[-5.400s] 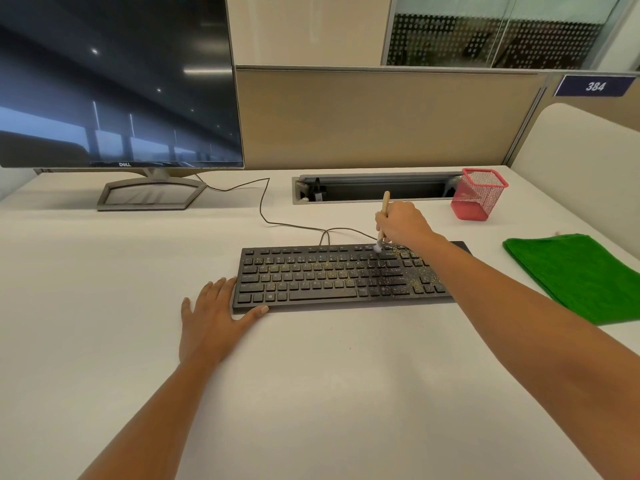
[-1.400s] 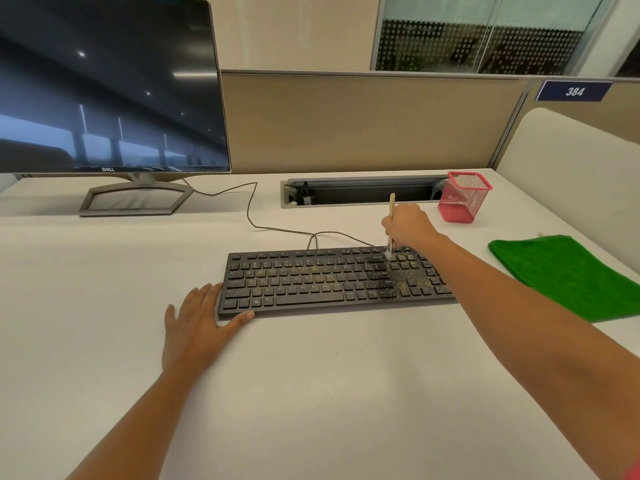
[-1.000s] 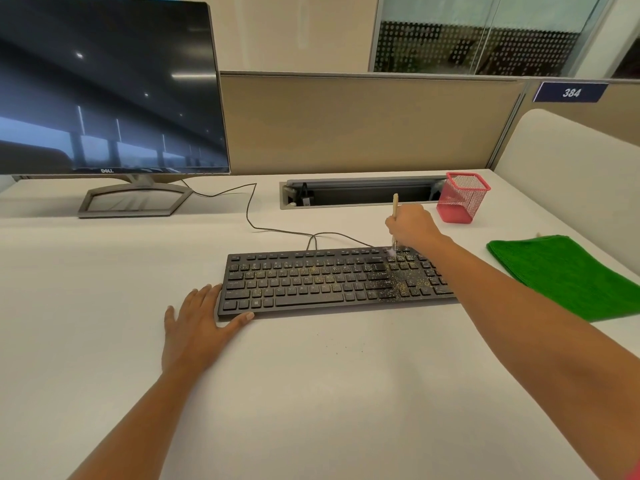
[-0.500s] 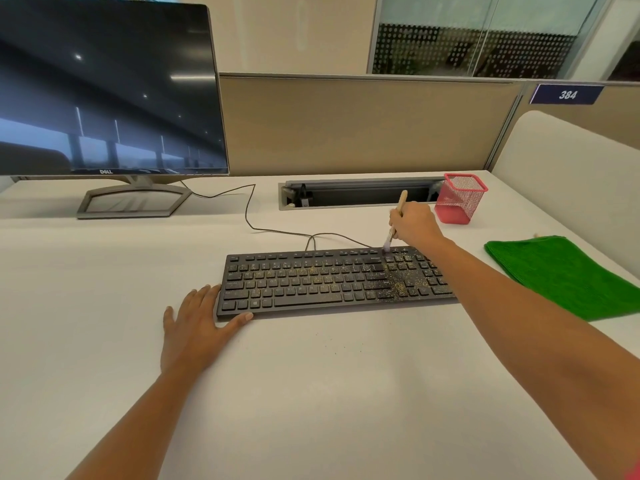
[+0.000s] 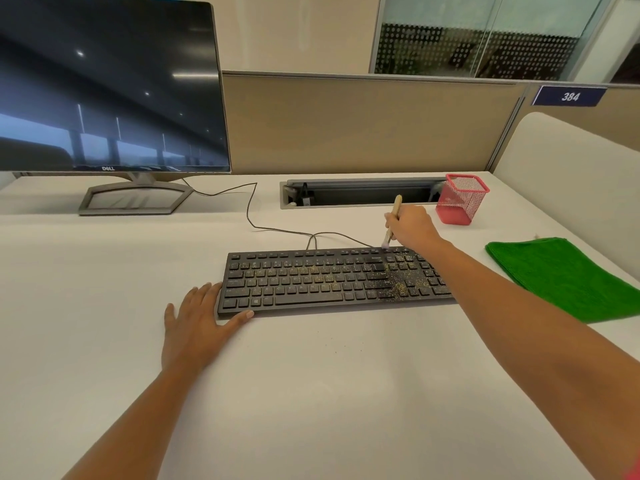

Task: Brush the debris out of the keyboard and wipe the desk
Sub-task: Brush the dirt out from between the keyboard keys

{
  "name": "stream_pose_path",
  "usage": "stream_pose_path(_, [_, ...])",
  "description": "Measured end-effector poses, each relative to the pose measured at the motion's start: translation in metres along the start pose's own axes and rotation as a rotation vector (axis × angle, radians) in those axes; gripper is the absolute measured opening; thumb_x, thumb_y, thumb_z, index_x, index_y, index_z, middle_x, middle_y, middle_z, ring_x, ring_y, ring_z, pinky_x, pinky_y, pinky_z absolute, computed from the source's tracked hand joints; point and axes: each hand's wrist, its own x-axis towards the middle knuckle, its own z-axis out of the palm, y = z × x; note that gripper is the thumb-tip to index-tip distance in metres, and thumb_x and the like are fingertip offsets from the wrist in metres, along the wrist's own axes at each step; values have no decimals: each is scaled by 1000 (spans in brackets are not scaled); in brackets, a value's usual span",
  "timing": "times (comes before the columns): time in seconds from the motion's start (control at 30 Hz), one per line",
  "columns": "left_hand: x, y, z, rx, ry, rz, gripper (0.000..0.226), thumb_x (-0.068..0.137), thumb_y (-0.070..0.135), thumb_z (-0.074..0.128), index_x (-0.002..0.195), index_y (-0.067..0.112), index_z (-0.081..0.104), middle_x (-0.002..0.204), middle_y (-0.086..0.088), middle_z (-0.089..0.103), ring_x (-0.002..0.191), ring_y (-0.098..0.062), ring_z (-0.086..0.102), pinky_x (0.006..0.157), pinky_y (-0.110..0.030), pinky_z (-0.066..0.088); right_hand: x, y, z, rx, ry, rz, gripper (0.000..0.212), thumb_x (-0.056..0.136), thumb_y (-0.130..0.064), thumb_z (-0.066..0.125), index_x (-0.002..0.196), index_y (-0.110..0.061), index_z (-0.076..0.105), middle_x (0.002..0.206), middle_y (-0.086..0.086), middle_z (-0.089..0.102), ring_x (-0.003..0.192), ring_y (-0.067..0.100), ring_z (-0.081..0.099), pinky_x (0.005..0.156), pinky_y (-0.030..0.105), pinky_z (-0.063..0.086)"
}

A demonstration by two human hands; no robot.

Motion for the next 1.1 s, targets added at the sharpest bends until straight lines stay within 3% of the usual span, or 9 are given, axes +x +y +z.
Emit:
stream_pose_path(0.23, [0,-1,0,-10,-10,-2,101,66,92,21,144,28,32,152,5,32,143,-14,18,116,-47,7,1,-3,0,155,-54,-6,36,98,-27,44,106,2,64,102,19,67,92,29,66,81,34,51])
stream_pose_path(0.37, [1,-1,1,7,-12,0,102,63,90,18,144,29,31,151,5,31,143,-14,17,116,-47,7,1,-1,-3,-4,-97,20,35,98,-26,44,108,2,62,103,18,65,79,22,58,59,23,41])
stream_pose_path(0.47, [1,-2,2,1,-6,1,105,58,88,14,143,29,32,151,5,32,143,-14,18,116,-47,7,0,2,-5,-134,-42,28,37,100,-26,41,108,4,60,89,15,59,74,21,53,49,18,31])
stream_pose_path(0.57, [0,-2,2,9,-1,0,106,58,88,13,144,28,32,151,5,32,143,-14,18,116,-47,7,0,1,-3,5,0,14,36,99,-23,41,104,5,63,91,19,64,79,28,64,64,28,50])
stream_pose_path(0.63, [0,-2,2,13,-4,-3,107,58,88,13,144,28,32,152,5,32,143,-14,18,115,-47,8,-1,-2,-1,180,-37,23,33,99,-22,43,102,5,64,99,22,67,80,28,66,74,31,54])
stream_pose_path(0.77, [1,-1,2,10,-7,-6,98,65,85,23,144,28,32,152,4,32,143,-14,18,116,-47,7,-2,-4,1,47,-87,46,34,98,-22,44,105,5,63,101,19,66,78,25,65,68,28,51])
stream_pose_path(0.9, [1,-2,2,20,-6,-2,103,61,87,17,144,28,32,151,5,32,143,-14,18,115,-47,8,-6,-7,-3,-109,-1,24,35,99,-22,40,101,4,62,83,14,58,62,19,54,48,22,34])
stream_pose_path(1.0, [1,-3,2,25,-7,-2,107,58,88,12,144,28,32,152,5,32,143,-14,18,116,-47,8,-6,-9,2,101,-4,13,34,99,-21,42,101,5,64,94,20,66,79,28,67,70,33,53])
stream_pose_path(1.1, [1,-3,2,21,-11,-1,106,58,88,12,144,28,32,151,5,32,143,-14,18,116,-47,8,-7,-11,6,238,-71,34,33,98,-21,44,103,4,64,101,21,67,80,24,65,77,31,53])
